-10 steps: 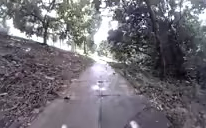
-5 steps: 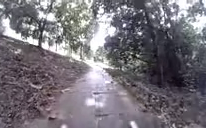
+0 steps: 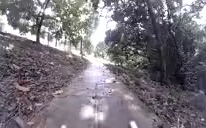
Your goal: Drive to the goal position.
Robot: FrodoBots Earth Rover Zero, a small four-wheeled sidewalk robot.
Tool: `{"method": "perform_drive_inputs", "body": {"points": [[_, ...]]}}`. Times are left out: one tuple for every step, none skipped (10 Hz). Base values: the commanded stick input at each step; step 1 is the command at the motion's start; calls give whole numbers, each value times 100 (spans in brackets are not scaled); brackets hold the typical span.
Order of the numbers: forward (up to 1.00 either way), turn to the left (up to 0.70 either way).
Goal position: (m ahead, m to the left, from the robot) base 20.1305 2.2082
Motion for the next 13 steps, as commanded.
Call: {"method": "perform_drive_inputs", "body": {"points": [[85, 0], [85, 0], [85, 0], [85, 0], [85, 0], [85, 0], [85, 0], [85, 0], [85, 0], [85, 0], [85, 0], [85, 0], [85, 0]]}}
